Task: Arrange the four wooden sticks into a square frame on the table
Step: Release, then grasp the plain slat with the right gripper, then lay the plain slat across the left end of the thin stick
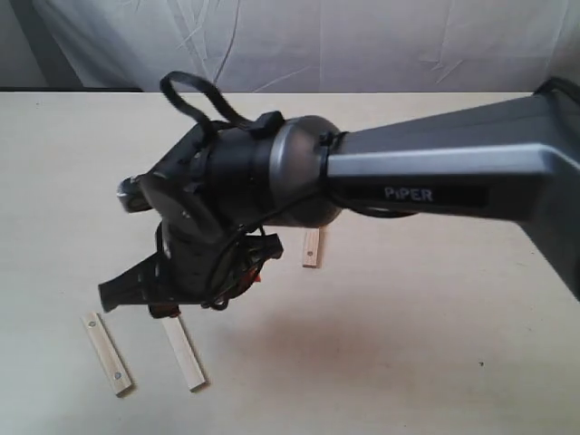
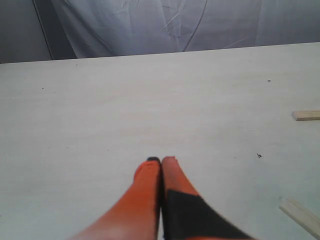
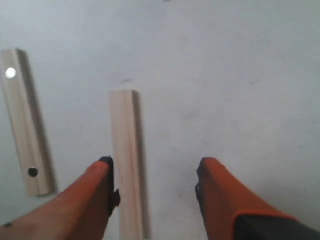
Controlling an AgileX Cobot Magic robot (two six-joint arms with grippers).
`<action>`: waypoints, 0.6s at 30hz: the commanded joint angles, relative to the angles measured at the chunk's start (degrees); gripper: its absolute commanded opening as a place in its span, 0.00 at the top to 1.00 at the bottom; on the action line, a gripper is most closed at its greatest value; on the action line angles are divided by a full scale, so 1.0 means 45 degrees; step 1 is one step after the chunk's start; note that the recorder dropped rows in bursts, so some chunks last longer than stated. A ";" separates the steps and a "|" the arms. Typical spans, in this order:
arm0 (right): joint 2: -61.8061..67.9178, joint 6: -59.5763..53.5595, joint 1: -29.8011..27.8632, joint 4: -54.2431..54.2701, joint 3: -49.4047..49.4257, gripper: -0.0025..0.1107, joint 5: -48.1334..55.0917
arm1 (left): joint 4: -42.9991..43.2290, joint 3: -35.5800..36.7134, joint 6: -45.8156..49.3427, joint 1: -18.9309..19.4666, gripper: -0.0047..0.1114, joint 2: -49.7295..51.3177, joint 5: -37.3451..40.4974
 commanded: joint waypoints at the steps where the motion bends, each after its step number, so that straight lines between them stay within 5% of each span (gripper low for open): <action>1: 0.0519 -0.0925 0.0451 0.0153 -0.0825 0.54 0.0868 | 0.0002 0.0073 0.0000 0.0022 0.96 -0.0061 -0.0189; 18: 0.2354 -0.2814 0.0509 0.1870 -0.1807 0.56 0.1427 | 0.0002 0.0073 0.0000 0.0022 0.96 -0.0061 -0.0189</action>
